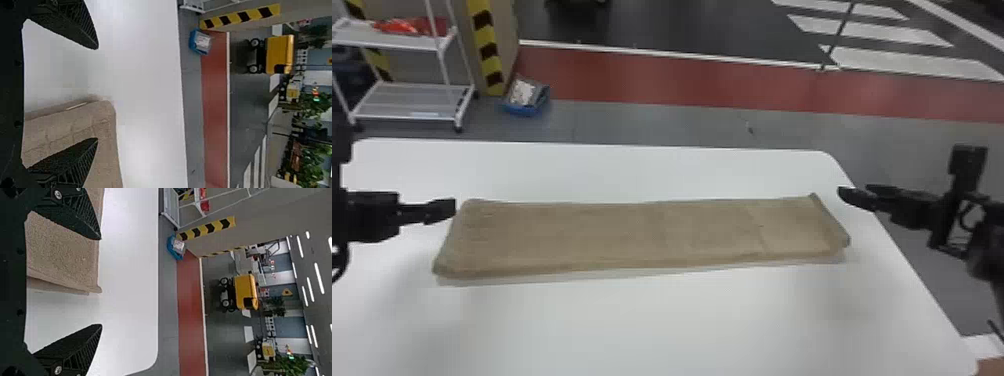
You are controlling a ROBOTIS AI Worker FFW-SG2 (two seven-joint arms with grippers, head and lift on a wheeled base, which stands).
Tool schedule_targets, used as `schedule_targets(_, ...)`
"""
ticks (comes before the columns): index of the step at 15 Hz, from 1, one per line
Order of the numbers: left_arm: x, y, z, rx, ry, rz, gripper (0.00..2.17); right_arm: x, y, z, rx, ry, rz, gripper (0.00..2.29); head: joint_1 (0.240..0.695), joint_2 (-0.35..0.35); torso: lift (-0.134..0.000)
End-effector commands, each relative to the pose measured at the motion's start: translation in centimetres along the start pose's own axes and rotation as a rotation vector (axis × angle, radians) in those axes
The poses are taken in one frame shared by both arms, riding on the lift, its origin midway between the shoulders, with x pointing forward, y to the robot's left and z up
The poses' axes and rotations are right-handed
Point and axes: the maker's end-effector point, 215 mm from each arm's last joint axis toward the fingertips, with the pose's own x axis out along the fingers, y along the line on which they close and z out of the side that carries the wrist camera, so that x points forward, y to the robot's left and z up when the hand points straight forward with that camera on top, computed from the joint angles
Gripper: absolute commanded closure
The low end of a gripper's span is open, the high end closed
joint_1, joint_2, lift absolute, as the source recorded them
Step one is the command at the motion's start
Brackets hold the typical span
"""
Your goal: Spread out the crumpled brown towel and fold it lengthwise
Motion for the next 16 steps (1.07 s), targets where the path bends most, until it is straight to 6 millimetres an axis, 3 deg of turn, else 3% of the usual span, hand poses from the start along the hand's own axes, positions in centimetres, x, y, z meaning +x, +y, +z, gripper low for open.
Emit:
schedule_targets(1, -0.2, 0.1, -2.0, -0.039, 0.088, -0.002, 0.06, 0.2, -0.3, -1.4, 0.004, 0.045, 0.005, 0.12, 0.695, -0.185, -0.123)
schedule_targets(4, -0.7, -0.6, -3.6, -0.105, 0.157, -0.042, 0.06, -0.3, -1.1, -3.3, 0.018, 0.139, -0.008, 0.18, 0.695, -0.187, -0.123)
schedule_targets(9, -0.7, -1.4, -5.5, -0.144, 0.237, -0.062, 0.06, -0.1, -0.4, -6.1, 0.003, 0.244, -0.01, 0.19, 0.695, -0.205, -0.123)
schedule_targets(16, -0.5, -2.8, -7.6, -0.199, 0.29, -0.108, 0.08, -0.1, -0.3, -6.2, -0.005, 0.246, -0.009, 0.21, 0.695, -0.213, -0.123)
